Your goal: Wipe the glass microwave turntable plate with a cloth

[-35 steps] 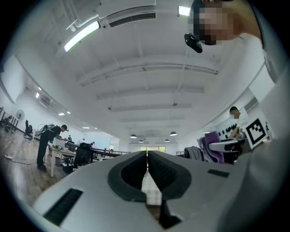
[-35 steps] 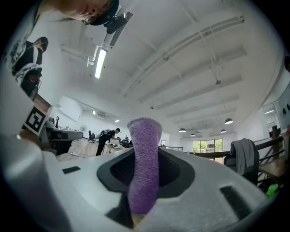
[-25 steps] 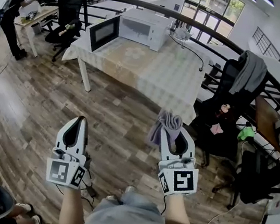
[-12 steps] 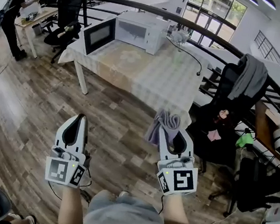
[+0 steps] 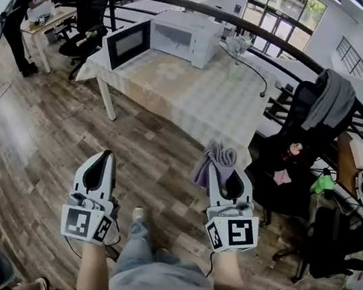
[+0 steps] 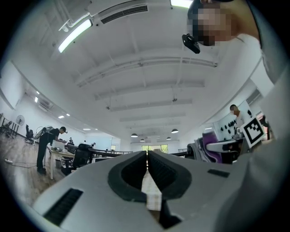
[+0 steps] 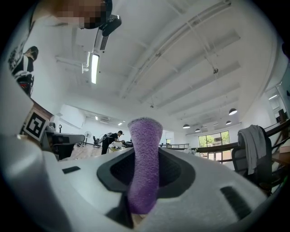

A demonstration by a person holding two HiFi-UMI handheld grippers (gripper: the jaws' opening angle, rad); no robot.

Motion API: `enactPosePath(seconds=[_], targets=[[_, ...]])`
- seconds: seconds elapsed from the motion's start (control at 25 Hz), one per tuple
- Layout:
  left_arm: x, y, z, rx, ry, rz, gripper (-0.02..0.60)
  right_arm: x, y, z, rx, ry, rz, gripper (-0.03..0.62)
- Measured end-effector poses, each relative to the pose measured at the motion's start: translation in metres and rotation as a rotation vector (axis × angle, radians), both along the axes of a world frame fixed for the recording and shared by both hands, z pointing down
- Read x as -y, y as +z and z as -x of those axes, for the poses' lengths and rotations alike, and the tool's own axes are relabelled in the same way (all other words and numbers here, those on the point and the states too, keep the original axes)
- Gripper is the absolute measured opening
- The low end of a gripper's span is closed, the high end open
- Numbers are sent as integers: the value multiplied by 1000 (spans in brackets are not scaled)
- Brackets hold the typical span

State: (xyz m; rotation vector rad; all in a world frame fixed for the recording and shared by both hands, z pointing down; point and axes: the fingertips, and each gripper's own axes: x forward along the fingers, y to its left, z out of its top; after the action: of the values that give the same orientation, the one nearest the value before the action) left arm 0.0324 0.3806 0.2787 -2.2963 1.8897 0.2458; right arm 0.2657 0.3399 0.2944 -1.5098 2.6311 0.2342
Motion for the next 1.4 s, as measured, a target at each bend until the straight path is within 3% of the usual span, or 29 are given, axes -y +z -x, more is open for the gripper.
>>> enactPosePath(seconds=[0.4, 0.88, 1.4], targets=[[84, 3, 23, -3, 33, -1, 11, 75, 2, 17, -3, 44, -3, 112], [197, -6, 79, 11, 56, 10, 11, 183, -3, 75, 3, 60, 7, 112], [279, -10, 138, 15, 99, -3, 11, 259, -7, 129, 21, 107, 2, 112]])
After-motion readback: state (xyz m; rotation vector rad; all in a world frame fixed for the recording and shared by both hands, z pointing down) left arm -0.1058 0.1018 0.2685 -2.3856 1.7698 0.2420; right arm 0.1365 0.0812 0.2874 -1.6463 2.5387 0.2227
